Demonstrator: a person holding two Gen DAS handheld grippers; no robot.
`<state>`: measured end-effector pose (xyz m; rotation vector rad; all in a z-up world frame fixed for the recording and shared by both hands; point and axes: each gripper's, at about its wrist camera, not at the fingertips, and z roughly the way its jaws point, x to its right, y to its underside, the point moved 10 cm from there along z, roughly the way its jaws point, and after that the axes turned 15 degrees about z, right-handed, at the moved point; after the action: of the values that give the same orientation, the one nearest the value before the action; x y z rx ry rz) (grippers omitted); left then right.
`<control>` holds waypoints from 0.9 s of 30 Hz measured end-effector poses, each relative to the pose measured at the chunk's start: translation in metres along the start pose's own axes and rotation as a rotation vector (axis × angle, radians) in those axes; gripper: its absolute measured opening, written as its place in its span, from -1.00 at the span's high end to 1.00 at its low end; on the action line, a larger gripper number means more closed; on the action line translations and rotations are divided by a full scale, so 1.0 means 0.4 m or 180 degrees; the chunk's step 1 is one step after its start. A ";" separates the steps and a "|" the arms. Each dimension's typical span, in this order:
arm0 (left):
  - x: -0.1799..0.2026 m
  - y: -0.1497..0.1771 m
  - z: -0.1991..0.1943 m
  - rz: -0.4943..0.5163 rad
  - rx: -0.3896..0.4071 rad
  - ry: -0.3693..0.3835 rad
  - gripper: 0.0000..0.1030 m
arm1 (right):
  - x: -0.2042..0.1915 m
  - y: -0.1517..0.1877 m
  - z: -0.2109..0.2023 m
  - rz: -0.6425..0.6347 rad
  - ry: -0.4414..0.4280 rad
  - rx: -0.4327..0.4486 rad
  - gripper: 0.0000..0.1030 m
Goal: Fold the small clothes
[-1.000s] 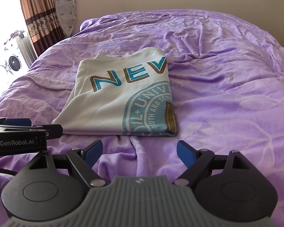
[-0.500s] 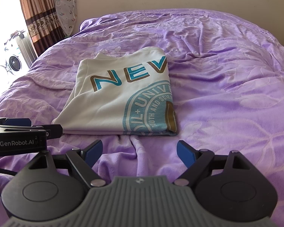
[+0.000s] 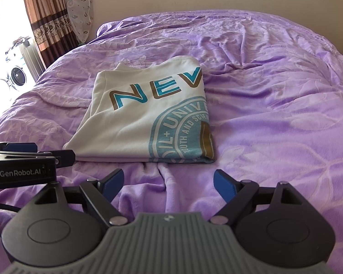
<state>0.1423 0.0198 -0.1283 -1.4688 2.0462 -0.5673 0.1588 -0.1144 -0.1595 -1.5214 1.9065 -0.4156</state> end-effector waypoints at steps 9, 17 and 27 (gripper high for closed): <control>-0.006 0.001 -0.002 0.0006 -0.0005 0.0000 -0.78 | -0.004 0.006 0.001 -0.0001 -0.0008 -0.0016 -0.58; -0.014 0.007 -0.002 0.0033 -0.0012 -0.0012 -0.75 | -0.007 0.011 0.004 0.0000 -0.0021 -0.0033 -0.59; -0.019 0.010 -0.012 0.0080 0.0026 -0.0019 -0.75 | -0.009 0.012 0.004 0.0010 -0.0038 -0.0070 -0.59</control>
<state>0.1384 0.0281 -0.1257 -1.4365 2.0526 -0.5597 0.1566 -0.1095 -0.1626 -1.5314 1.9100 -0.3846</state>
